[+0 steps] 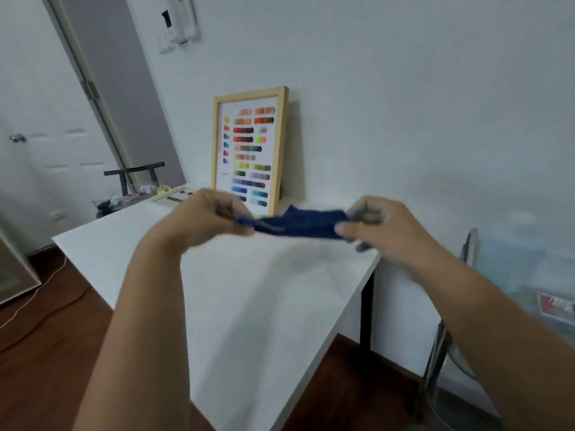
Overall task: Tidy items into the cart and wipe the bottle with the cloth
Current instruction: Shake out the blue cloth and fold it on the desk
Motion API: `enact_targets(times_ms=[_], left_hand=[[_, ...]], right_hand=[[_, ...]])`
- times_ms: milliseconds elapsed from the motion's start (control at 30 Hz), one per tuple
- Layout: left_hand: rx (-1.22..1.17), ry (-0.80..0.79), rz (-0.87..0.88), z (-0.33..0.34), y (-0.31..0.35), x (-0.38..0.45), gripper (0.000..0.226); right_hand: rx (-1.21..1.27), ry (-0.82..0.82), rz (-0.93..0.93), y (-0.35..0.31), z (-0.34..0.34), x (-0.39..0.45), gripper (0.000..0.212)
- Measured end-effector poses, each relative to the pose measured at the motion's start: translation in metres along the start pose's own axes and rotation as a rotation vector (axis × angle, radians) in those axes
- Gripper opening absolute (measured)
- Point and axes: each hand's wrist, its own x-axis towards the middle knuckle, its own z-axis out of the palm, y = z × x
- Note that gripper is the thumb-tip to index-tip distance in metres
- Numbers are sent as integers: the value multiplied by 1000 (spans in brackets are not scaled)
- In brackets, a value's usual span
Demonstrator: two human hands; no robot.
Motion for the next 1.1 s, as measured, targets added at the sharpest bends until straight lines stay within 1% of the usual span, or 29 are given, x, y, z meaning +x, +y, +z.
enact_targets(times_ms=[100, 200, 267, 367, 433, 500, 533, 600, 633, 667, 700, 733, 800, 867, 1000, 1100], left_hand=[[104, -69, -199, 30, -26, -50, 18], [18, -14, -283, 41, -44, -104, 15], [-93, 60, -266, 42, -50, -135, 15], [-287, 150, -147, 33, -56, -159, 17], [-365, 136, -100, 26, -61, -156, 30], [-446, 98, -92, 24, -71, -141, 43], [-505, 96, -106, 26, -75, -130, 43], [-545, 91, -175, 38, -81, -108, 23], [-525, 88, -230, 44, -84, -97, 27], [-487, 79, -298, 50, -89, -86, 37], [-428, 69, -354, 55, -93, -76, 38], [-365, 57, -390, 61, -96, -66, 32], [-251, 56, -428, 73, -102, -48, 20], [-169, 124, -437, 84, -108, -34, 13], [-43, 194, -451, 98, -113, -23, 16], [10, 262, -415, 107, -113, -24, 18]], right_hand=[[-90, -141, 86, 31, 19, -53, 16], [-137, -241, 56, 43, 45, -99, 15], [-139, -298, 20, 39, 57, -121, 20], [-23, -325, 15, 28, 65, -128, 20], [59, -282, 57, 26, 65, -118, 19], [137, -216, 146, 34, 64, -102, 17], [185, -187, 207, 40, 63, -94, 13], [258, -130, 337, 54, 61, -81, 10], [260, -96, 393, 62, 60, -75, 12], [247, -60, 441, 69, 60, -70, 14], [228, -22, 478, 77, 60, -66, 15], [211, 13, 504, 83, 59, -61, 14], [169, 69, 528, 95, 58, -55, 13], [102, 114, 520, 105, 57, -52, 12], [0, 186, 471, 121, 62, -48, 14], [-67, 218, 416, 130, 66, -48, 12]])
